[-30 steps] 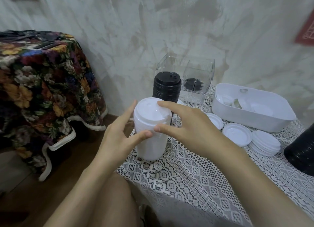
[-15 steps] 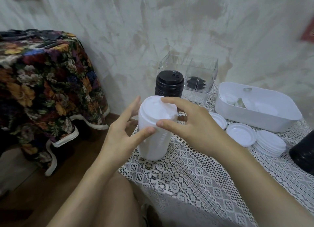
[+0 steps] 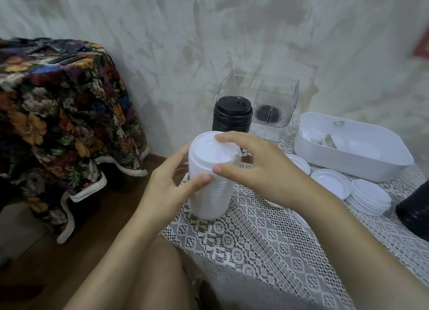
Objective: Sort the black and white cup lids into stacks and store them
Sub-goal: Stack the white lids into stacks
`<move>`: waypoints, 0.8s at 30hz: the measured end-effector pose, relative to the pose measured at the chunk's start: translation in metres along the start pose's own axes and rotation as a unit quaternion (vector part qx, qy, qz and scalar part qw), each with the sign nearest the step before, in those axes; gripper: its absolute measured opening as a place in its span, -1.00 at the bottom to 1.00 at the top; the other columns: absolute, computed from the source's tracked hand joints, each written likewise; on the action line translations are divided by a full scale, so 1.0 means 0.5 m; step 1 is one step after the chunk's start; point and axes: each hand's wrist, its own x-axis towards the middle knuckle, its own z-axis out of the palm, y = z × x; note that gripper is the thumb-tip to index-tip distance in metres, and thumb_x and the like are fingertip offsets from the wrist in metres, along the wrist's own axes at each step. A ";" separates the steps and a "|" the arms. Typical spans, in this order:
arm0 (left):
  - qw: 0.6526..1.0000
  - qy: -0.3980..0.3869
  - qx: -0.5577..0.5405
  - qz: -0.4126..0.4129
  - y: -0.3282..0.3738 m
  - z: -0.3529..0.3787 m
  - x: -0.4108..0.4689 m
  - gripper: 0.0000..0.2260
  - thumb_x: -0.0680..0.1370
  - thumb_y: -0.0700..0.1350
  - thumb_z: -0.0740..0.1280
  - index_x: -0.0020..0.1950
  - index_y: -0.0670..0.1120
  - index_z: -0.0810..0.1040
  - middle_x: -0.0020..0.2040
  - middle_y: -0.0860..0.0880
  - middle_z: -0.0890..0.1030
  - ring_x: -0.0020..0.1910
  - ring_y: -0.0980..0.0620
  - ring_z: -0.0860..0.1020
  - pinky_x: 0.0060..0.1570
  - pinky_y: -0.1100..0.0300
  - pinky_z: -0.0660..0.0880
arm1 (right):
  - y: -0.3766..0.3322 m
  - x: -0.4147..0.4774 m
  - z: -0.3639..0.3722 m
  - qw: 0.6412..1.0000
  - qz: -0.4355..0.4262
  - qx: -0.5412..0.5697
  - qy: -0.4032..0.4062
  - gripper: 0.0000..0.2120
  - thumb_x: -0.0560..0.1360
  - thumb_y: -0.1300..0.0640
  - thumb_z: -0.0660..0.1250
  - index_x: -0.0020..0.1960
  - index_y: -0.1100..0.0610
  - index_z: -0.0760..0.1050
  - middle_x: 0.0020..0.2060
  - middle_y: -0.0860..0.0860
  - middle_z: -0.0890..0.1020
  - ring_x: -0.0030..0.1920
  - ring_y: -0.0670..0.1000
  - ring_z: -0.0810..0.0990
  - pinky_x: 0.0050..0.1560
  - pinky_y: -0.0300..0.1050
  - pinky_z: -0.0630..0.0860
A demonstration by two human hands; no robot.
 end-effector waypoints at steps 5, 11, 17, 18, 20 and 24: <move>1.000 -0.004 -0.011 -0.009 -0.005 0.002 0.003 -0.44 0.36 0.39 0.50 0.34 0.44 0.49 0.33 0.18 0.62 0.35 0.08 0.58 0.37 -0.14 0.49 | 0.007 0.001 0.002 1.000 0.013 0.006 -0.006 -0.28 0.34 -0.42 0.35 0.46 -0.24 0.43 0.42 -0.31 0.47 0.44 -0.20 0.42 0.44 0.07 0.43; 0.999 -0.015 -0.027 -0.016 -0.017 0.004 0.003 -0.38 0.35 0.24 0.57 0.40 0.35 0.51 0.34 0.12 0.63 0.36 0.03 0.57 0.39 -0.16 0.47 | 0.004 -0.005 0.006 0.999 0.031 -0.012 -0.003 -0.27 0.29 -0.46 0.36 0.44 -0.32 0.41 0.39 -0.28 0.52 0.39 -0.16 0.49 0.41 0.06 0.46; 1.000 0.000 -0.001 -0.021 -0.029 0.005 -0.003 -0.12 0.24 0.37 0.60 0.50 0.42 0.32 0.41 0.22 0.56 0.43 0.14 0.50 0.45 -0.12 0.42 | -0.016 -0.017 0.006 0.995 0.058 -0.073 0.021 -0.35 0.39 -0.31 0.50 0.45 -0.30 0.45 0.35 -0.20 0.59 0.31 -0.09 0.54 0.30 -0.07 0.45; 1.000 0.003 0.002 -0.021 -0.030 0.006 -0.004 -0.11 0.23 0.39 0.60 0.50 0.43 0.30 0.41 0.25 0.54 0.43 0.19 0.49 0.46 -0.09 0.42 | -0.019 -0.018 0.005 0.994 0.063 -0.080 0.025 -0.34 0.38 -0.31 0.51 0.45 -0.30 0.45 0.34 -0.18 0.59 0.30 -0.09 0.55 0.26 -0.10 0.45; 1.000 0.000 0.007 -0.020 -0.029 0.008 -0.006 -0.10 0.22 0.40 0.59 0.50 0.44 0.28 0.42 0.28 0.53 0.43 0.23 0.47 0.46 -0.06 0.41 | -0.025 -0.019 0.006 0.993 0.068 -0.095 0.034 -0.33 0.37 -0.34 0.50 0.44 -0.29 0.46 0.33 -0.17 0.61 0.30 -0.07 0.55 0.21 -0.10 0.44; 1.000 -0.008 0.020 -0.020 -0.026 0.009 -0.007 -0.11 0.22 0.43 0.57 0.48 0.51 0.27 0.41 0.26 0.54 0.42 0.22 0.48 0.44 -0.08 0.43 | -0.034 -0.021 0.009 0.991 0.068 -0.105 0.037 -0.34 0.37 -0.36 0.48 0.42 -0.24 0.45 0.34 -0.19 0.57 0.32 -0.06 0.52 0.28 0.00 0.45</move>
